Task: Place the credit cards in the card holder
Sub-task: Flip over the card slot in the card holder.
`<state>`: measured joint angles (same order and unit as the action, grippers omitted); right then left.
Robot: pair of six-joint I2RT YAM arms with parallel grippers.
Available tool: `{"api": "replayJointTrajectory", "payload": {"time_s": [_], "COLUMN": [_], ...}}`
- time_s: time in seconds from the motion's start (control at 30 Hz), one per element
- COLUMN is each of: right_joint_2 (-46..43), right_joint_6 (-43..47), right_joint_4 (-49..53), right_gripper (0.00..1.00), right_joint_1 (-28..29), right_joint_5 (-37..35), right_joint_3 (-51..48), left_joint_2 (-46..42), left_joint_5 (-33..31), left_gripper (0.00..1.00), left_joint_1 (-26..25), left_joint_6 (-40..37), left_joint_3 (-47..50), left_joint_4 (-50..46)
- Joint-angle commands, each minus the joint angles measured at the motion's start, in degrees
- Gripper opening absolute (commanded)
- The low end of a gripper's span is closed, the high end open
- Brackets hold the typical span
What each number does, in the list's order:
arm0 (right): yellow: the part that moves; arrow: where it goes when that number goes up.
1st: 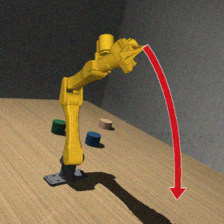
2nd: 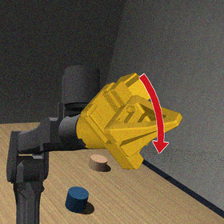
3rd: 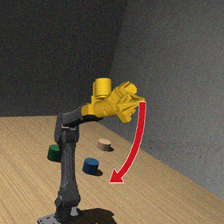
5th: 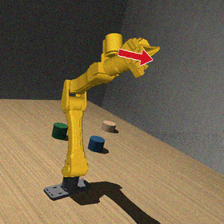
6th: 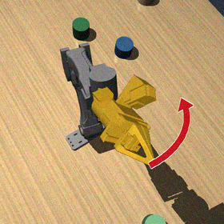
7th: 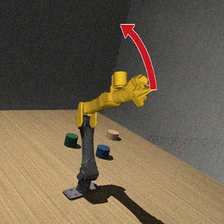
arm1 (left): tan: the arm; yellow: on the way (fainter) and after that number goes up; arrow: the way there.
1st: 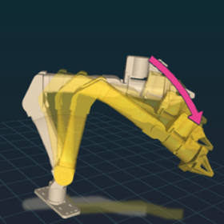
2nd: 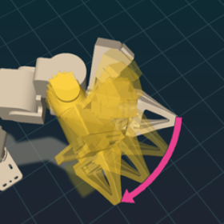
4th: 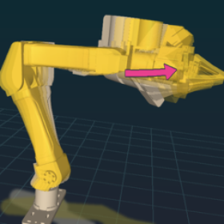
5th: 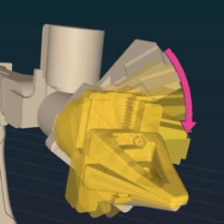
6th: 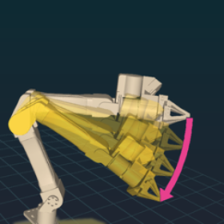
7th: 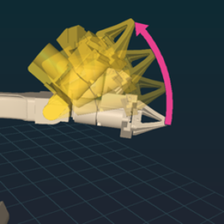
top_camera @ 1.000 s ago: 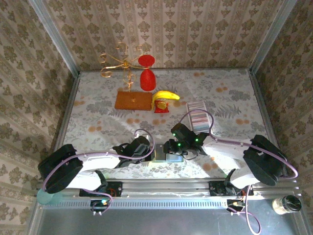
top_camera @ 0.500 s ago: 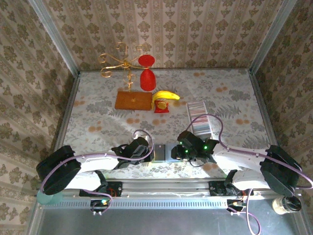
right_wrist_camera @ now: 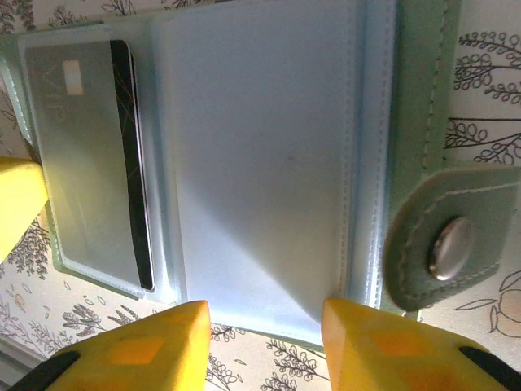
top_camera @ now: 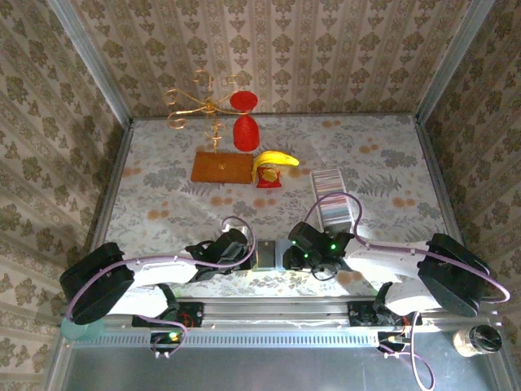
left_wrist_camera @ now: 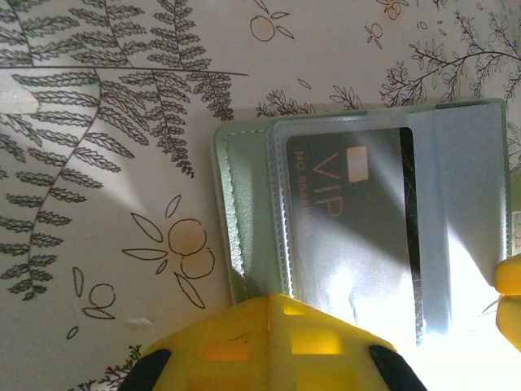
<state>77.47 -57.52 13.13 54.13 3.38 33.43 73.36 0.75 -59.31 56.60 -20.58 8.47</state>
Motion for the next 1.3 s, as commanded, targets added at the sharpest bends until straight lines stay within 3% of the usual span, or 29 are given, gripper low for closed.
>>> {"api": "replayJointTrajectory", "payload": {"time_s": [0.0, 0.37, 1.27], "right_joint_2": [1.88, 6.88, 7.43], "right_joint_6": [-1.28, -3.65, -12.0], "right_joint_4": [1.9, -8.23, -27.34], "right_gripper": [0.43, 0.45, 0.4], "right_joint_1": [0.96, 1.33, 2.95], "right_joint_5": [-2.28, 0.97, 1.88], "right_joint_3": [1.83, 3.26, -0.88], "left_joint_2": [-0.33, -0.48, -3.26], "left_joint_5": [-0.39, -0.92, -2.6], "left_gripper": [0.0, 0.0, 0.0], "left_joint_1": [-0.81, -1.56, -1.78], "left_joint_6": [0.71, 1.72, 3.34], "left_joint_3": [1.68, 2.38, 4.52], "left_joint_4": [-3.25, -3.02, -2.01]}}
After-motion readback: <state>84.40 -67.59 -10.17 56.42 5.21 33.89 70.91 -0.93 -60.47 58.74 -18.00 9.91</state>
